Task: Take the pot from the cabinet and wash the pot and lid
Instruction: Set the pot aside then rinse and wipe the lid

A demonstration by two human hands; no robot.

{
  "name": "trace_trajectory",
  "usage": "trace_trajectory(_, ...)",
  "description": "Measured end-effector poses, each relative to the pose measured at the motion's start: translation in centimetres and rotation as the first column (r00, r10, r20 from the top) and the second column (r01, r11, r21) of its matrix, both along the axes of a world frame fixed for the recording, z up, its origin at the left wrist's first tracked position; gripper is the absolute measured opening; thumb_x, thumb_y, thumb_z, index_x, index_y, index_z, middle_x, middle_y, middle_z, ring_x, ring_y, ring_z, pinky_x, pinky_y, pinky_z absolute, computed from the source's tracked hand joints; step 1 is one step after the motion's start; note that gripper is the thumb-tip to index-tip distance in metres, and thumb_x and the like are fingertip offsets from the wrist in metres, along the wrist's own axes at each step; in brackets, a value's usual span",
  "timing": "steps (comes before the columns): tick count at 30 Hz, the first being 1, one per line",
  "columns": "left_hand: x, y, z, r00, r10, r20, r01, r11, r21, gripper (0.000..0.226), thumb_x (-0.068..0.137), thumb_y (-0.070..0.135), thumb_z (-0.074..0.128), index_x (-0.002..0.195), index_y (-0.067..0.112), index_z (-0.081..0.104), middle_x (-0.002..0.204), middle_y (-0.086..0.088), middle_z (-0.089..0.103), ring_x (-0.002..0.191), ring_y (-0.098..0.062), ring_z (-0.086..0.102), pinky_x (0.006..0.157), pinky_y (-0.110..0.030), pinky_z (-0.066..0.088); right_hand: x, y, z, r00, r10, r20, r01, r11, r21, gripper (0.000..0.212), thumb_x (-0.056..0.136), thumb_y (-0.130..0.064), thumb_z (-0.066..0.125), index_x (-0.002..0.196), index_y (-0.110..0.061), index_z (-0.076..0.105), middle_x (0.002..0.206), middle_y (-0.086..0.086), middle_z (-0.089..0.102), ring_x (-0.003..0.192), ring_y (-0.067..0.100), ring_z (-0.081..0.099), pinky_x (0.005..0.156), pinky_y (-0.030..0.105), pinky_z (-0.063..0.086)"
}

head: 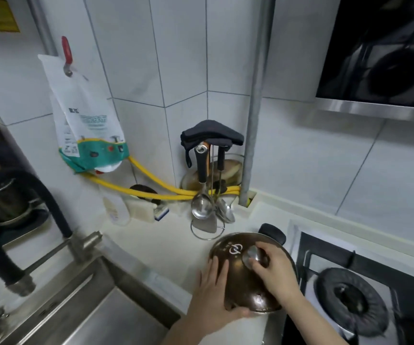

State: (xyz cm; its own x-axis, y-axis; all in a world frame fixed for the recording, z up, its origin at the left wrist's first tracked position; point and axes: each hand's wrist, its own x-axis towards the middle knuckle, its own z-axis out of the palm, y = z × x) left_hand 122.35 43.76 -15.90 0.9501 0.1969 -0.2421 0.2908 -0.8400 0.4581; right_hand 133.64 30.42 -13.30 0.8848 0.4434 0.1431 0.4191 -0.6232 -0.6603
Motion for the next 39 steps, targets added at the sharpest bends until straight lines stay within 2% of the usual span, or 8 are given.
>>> trace_trajectory(2, 0.8, -0.2, -0.5, 0.999, 0.006, -0.036, -0.005, 0.999, 0.037, 0.138, 0.042, 0.096, 0.029, 0.150, 0.019, -0.013, 0.159, -0.009, -0.017, 0.148, -0.024, -0.014, 0.118, -0.043, -0.008, 0.7, -0.1, -0.5, 1.000, 0.015, -0.026, -0.015, 1.000, -0.003, 0.046, 0.079, -0.026, 0.069, 0.122, -0.013, 0.059, 0.122, 0.005, 0.063, 0.115, 0.022, 0.054, 0.101, 0.029, 0.035)
trace_trajectory(5, 1.9, -0.3, -0.9, 0.997, 0.017, -0.075, -0.010, 0.995, 0.098, 0.116, 0.067, 0.073, 0.046, 0.149, 0.018, -0.016, 0.159, -0.011, -0.018, 0.147, -0.025, -0.014, 0.118, -0.044, -0.009, 1.6, 0.2, -0.7, 0.998, 0.045, -0.037, -0.044, 0.999, 0.027, 0.045, 0.081, -0.023, 0.067, 0.123, -0.011, 0.059, 0.122, 0.005, 0.063, 0.115, 0.020, 0.055, 0.098, 0.023, 0.034)
trace_trajectory(8, 2.2, 0.0, -1.1, 0.996, 0.033, -0.087, -0.024, 0.994, 0.106, 0.111, 0.076, 0.062, 0.055, 0.150, 0.017, -0.014, 0.159, -0.012, -0.017, 0.148, -0.027, -0.011, 0.118, -0.044, -0.007, 2.0, 0.8, -0.8, 0.997, 0.082, -0.015, -0.081, 0.996, 0.043, 0.041, 0.081, -0.026, 0.066, 0.120, -0.014, 0.061, 0.116, 0.001, 0.066, 0.109, 0.016, 0.058, 0.096, 0.022, 0.038)
trace_trajectory(11, 2.2, 0.1, -1.6, 0.994, 0.052, -0.098, -0.039, 0.990, 0.133, 0.111, 0.074, 0.065, 0.052, 0.149, 0.016, -0.015, 0.159, -0.014, -0.016, 0.148, -0.029, -0.010, 0.118, -0.042, -0.006, 1.9, 1.1, -1.4, 0.995, 0.100, -0.008, -0.100, 0.994, 0.041, 0.041, 0.083, -0.032, 0.063, 0.121, -0.018, 0.059, 0.117, -0.003, 0.065, 0.109, 0.013, 0.056, 0.100, 0.027, 0.041)
trace_trajectory(17, 1.5, 0.4, -2.2, 0.995, 0.059, -0.076, -0.051, 0.994, 0.099, 0.134, 0.048, 0.096, 0.019, 0.149, 0.014, -0.013, 0.158, -0.015, -0.015, 0.148, -0.029, -0.010, 0.117, -0.036, -0.006, 1.6, 1.1, -1.9, 0.994, 0.108, -0.012, -0.108, 0.994, 0.006, 0.044, 0.085, -0.033, 0.061, 0.126, -0.018, 0.055, 0.123, -0.002, 0.061, 0.116, 0.015, 0.052, 0.100, 0.024, 0.034)
trace_trajectory(25, 1.5, 0.4, -2.9, 0.995, 0.090, -0.048, -0.084, 0.991, 0.104, 0.120, 0.063, 0.076, 0.046, 0.150, 0.018, -0.012, 0.159, -0.011, -0.013, 0.148, -0.026, -0.007, 0.119, -0.036, -0.002, 2.0, 0.8, -3.0, 0.986, 0.164, 0.034, -0.163, 0.986, -0.023, 0.044, 0.087, -0.031, 0.061, 0.128, -0.018, 0.053, 0.128, -0.001, 0.057, 0.119, 0.015, 0.048, 0.101, 0.018, 0.026)
trace_trajectory(36, 1.3, 0.1, -3.0, 0.987, 0.163, -0.007, -0.162, 0.984, 0.069, 0.126, 0.051, 0.089, 0.044, 0.150, 0.025, 0.001, 0.161, -0.004, -0.003, 0.148, -0.020, 0.004, 0.119, -0.035, 0.003, 1.7, 0.6, -3.8, 0.973, 0.182, 0.138, -0.169, 0.980, -0.107, 0.044, 0.090, -0.027, 0.056, 0.133, -0.019, 0.050, 0.126, 0.001, 0.056, 0.116, 0.019, 0.050, 0.105, 0.029, 0.034)
trace_trajectory(39, 1.4, -0.1, -2.2, 0.983, 0.164, -0.076, -0.156, 0.982, 0.107, 0.113, 0.065, 0.071, 0.056, 0.151, 0.025, -0.001, 0.161, -0.005, -0.004, 0.148, -0.025, 0.002, 0.119, -0.046, 0.003, 1.5, 0.6, -4.1, 0.964, 0.173, 0.202, -0.134, 0.972, -0.195, 0.044, 0.089, -0.028, 0.055, 0.132, -0.018, 0.052, 0.121, 0.003, 0.061, 0.111, 0.024, 0.057, 0.101, 0.036, 0.042)
